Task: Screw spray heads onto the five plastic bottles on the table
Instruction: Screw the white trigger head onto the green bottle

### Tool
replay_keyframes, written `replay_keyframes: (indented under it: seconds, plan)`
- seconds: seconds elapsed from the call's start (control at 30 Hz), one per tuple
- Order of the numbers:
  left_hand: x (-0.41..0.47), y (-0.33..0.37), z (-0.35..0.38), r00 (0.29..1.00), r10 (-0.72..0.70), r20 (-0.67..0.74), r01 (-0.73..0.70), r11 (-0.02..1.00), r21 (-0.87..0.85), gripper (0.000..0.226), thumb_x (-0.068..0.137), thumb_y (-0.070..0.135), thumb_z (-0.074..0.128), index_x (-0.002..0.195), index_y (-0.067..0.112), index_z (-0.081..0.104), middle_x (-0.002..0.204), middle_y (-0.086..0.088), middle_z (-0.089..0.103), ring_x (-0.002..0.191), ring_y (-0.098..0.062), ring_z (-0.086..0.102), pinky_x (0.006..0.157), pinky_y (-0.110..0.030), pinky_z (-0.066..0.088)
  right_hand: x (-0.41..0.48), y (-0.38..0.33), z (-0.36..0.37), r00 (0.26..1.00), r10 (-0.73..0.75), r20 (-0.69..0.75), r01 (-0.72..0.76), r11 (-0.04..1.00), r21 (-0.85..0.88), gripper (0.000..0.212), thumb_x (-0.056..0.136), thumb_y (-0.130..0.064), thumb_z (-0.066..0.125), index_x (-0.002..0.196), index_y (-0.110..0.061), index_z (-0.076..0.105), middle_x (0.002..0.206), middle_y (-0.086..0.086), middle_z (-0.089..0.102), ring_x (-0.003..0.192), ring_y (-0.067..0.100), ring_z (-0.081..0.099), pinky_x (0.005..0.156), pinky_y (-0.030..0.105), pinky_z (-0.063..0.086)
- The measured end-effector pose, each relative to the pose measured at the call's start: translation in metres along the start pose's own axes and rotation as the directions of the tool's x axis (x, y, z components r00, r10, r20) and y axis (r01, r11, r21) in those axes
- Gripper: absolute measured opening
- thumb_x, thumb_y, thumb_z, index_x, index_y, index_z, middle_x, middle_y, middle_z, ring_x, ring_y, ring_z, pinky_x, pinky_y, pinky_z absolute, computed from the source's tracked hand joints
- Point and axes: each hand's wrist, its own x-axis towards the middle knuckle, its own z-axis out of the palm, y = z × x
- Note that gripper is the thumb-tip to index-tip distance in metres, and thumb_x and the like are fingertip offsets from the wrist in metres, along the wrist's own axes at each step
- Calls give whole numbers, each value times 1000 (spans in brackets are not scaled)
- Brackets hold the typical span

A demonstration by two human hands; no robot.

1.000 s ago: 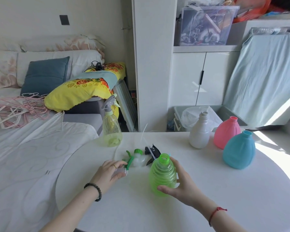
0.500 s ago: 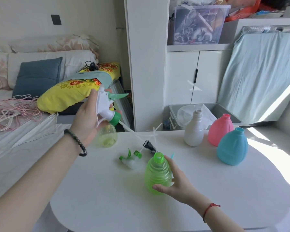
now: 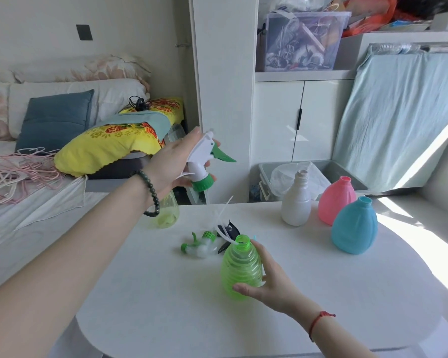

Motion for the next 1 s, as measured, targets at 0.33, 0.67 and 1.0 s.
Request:
replay_keyframes:
  seconds: [0.33, 0.67, 1.0]
  plan:
    - [33, -14, 18, 996, -62, 63, 47, 975, 219, 45, 88, 53, 39, 99, 19, 66, 81, -2, 63, 59, -8, 62, 50, -26, 55, 0, -3, -1, 1000, 7, -1, -7, 1000, -6, 83, 58, -54, 74, 120, -59, 19, 130, -18, 43, 122, 4, 42, 102, 39, 43]
    - [28, -104, 59, 979, -144, 142, 49, 851, 523, 36, 88, 52, 39, 66, 28, 52, 59, 9, 53, 60, -12, 53, 54, -21, 39, 1, -2, -1, 1000, -18, -2, 18, 1000, 3, 83, 55, -60, 73, 118, -63, 20, 130, -19, 44, 122, 3, 43, 101, 40, 44]
    - [28, -125, 56, 977, -180, 114, 132, 931, 339, 46, 85, 53, 45, 62, 15, 54, 49, -2, 48, 48, -16, 44, 47, -22, 33, 4, -18, -9, 998, -41, -48, 45, 995, 92, 73, 74, -46, 68, 136, -32, 32, 133, -14, 47, 124, 0, 41, 103, 18, 32]
